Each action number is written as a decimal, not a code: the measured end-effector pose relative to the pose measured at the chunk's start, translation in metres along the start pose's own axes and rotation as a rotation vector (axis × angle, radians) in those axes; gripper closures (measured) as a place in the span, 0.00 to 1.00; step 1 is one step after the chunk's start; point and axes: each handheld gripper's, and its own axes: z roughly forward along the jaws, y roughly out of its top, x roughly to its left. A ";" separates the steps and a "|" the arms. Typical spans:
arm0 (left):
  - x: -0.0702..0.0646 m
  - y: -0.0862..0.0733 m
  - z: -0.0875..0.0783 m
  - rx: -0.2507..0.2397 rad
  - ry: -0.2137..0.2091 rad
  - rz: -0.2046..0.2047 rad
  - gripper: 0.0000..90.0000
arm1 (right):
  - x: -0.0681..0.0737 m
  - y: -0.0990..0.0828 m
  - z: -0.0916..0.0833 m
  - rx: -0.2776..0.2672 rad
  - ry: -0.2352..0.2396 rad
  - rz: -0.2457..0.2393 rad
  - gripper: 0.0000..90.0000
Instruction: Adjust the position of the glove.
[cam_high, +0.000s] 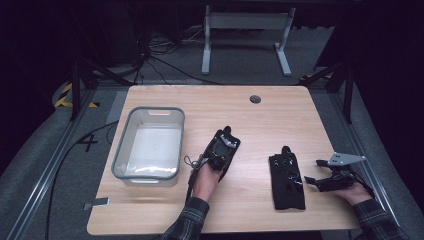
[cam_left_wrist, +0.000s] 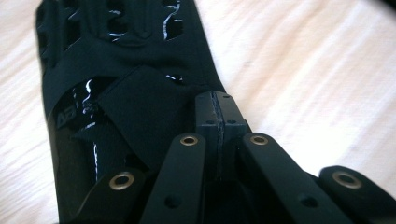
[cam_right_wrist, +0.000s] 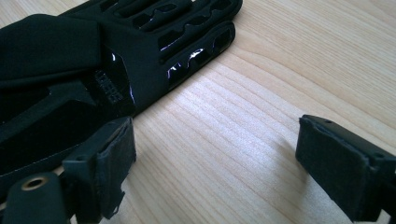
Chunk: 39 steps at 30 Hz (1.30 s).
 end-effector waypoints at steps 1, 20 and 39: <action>-0.002 0.000 0.000 -0.001 -0.010 0.004 1.00 | 0.000 0.000 0.000 0.000 0.000 0.000 0.14; -0.053 0.003 0.008 -0.004 -0.181 0.092 1.00 | 0.000 0.001 0.001 0.006 0.006 -0.003 0.11; -0.018 -0.013 -0.027 -0.054 -0.123 0.017 1.00 | 0.000 0.001 0.001 0.007 0.007 -0.004 0.11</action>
